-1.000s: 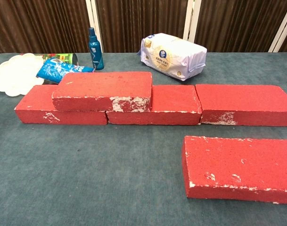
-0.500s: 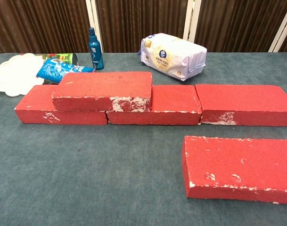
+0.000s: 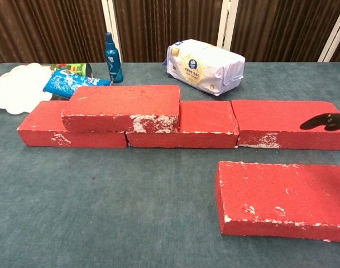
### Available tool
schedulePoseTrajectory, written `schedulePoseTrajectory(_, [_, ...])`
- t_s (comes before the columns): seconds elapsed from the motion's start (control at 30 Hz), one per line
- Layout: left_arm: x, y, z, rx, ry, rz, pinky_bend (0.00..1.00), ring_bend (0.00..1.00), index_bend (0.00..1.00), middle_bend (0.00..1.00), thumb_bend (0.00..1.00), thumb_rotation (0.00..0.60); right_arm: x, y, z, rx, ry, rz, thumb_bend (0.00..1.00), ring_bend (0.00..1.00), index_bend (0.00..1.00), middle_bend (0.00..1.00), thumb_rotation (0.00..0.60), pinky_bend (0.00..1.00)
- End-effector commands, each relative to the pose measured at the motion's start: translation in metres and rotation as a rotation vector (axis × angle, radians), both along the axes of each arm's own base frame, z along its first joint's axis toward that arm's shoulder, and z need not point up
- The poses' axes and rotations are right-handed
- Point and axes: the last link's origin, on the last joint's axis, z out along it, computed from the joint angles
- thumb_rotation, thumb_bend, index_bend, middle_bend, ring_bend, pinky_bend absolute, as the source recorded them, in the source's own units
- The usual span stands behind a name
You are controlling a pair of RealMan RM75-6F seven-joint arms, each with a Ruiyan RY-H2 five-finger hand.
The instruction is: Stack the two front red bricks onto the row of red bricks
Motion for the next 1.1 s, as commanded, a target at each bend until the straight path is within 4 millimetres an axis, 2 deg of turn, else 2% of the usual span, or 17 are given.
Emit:
schedulePoseTrajectory(0.03, [-0.005,0.001,0.002,0.004,0.005,0.018,0.03,0.0,0.0,0.0,0.21,0.6,0.003,-0.002,-0.011,0.023,0.025,-0.019,0.0,0.02,0.06,0.03,0.6,0.0])
schedulePoseTrajectory(0.4, [-0.006,0.002,0.003,0.007,-0.009,0.03,0.03,0.0,0.0,0.0,0.21,0.6,-0.009,-0.013,-0.036,0.038,0.086,-0.037,0.0,0.0,0.06,0.03,0.6,0.0])
schedulePoseTrajectory(1.1, [-0.007,0.001,0.002,0.01,-0.012,0.043,0.03,0.0,0.0,0.0,0.21,0.6,0.0,-0.02,-0.064,0.045,0.085,-0.034,0.0,0.0,0.06,0.03,0.6,0.0])
